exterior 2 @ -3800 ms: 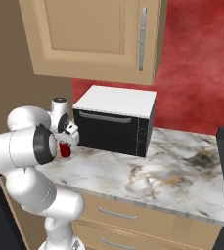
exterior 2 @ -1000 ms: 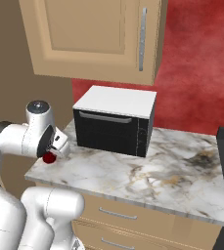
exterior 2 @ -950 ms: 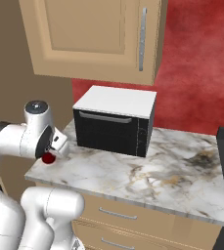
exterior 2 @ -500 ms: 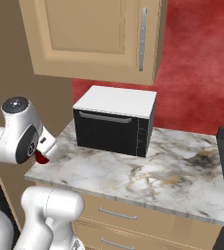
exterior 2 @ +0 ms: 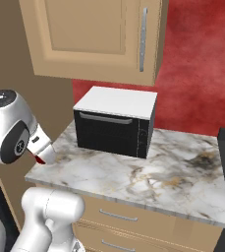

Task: Four empty soda cans are scattered around the kitchen. Gather all the cans and cluster them next to the stove for recycling.

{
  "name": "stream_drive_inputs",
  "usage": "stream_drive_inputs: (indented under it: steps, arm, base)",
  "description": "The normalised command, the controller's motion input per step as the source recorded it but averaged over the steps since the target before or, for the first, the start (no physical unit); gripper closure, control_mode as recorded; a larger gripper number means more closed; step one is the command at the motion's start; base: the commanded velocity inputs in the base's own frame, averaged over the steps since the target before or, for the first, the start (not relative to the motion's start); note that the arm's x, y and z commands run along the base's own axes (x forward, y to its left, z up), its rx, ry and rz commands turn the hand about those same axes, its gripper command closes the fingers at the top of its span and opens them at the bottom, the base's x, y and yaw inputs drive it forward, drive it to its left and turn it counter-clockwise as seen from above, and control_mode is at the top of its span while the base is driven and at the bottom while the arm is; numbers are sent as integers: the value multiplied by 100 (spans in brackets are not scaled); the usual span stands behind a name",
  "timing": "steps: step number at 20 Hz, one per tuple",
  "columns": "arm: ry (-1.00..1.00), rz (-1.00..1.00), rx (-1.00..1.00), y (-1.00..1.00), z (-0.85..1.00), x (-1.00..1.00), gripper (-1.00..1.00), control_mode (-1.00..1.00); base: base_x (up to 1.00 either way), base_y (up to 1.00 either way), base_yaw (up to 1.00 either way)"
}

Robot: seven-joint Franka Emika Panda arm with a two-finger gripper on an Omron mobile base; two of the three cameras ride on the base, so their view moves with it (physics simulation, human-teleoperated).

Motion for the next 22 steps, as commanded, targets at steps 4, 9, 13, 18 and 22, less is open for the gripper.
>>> stream_drive_inputs:
  steps: [4, 9, 13, 18, 22]
  arm:
    - [0, 0, 0, -26, 1, -12, 100, -100]
    - [0, 0, 0, -17, 1, -7, 100, -100]
    - [0, 0, 0, -7, 0, -14, 100, -100]
    - [0, 0, 0, -1, 0, -5, 100, 100]
    - [0, 0, 0, 0, 0, 0, 100, 100]
  base:
    - [0, 0, 0]
    - [0, 0, 0]
    - [0, 0, 0]
    - [-6, -2, 0]
    - [-8, -3, 0]
